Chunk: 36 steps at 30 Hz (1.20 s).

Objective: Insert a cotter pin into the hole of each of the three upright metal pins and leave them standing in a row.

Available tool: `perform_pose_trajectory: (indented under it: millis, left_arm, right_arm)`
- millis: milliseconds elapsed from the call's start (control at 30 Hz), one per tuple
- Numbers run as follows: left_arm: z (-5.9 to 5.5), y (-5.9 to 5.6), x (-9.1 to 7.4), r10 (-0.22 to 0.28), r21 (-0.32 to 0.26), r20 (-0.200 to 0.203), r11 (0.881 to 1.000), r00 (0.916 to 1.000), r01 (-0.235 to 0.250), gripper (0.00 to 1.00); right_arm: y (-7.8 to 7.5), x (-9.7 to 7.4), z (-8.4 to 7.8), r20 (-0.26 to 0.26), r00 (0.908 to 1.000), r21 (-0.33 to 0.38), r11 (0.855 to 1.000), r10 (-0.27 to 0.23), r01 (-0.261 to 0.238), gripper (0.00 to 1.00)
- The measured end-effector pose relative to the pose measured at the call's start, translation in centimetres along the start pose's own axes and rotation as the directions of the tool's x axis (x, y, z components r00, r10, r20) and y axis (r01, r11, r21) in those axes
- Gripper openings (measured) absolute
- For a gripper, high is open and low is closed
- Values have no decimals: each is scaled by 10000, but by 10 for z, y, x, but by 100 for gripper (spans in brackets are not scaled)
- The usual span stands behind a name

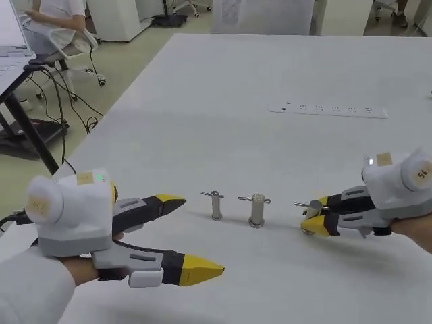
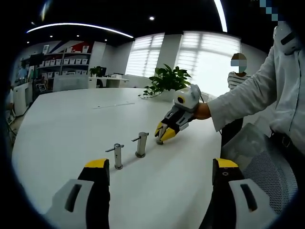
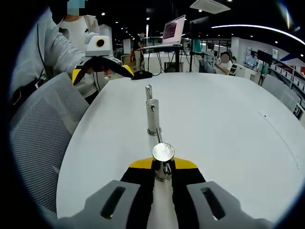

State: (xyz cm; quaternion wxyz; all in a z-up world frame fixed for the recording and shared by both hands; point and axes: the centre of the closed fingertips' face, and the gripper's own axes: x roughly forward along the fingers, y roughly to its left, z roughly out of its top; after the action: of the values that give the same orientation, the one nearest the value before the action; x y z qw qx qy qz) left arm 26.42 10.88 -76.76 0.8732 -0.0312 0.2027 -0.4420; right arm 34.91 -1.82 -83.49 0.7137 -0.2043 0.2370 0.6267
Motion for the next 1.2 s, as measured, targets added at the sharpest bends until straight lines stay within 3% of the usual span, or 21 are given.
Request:
perform_pose_trajectory:
  millis: [133,433,600,733,967,1200]
  left_arm:
    - [1,0,-1,23,0,21,10000,10000,-23,89]
    - [2,-1,-2,49,27,26,10000,10000,-49,89]
    - [3,0,-2,71,68,59,10000,10000,-72,89]
    - [5,-1,-1,47,175,97,9998,9999,-49,88]
    - [7,-2,-1,161,197,232,9997,9996,-165,87]
    - [6,-3,-3,340,126,287,9993,9990,-344,88]
  right_arm:
    - [1,-1,0,87,9999,-257,9996,126,-124,14]
    - [3,-1,1,32,9995,169,9993,325,-326,18]
    - [0,-5,1,-20,10000,579,9983,-31,32,31]
    - [2,-13,2,70,9997,781,9967,-214,208,33]
    - [7,-27,-7,-219,9970,1820,9803,-744,771,44]
    - [17,-40,-16,-459,9914,2427,9614,-1223,1298,53]
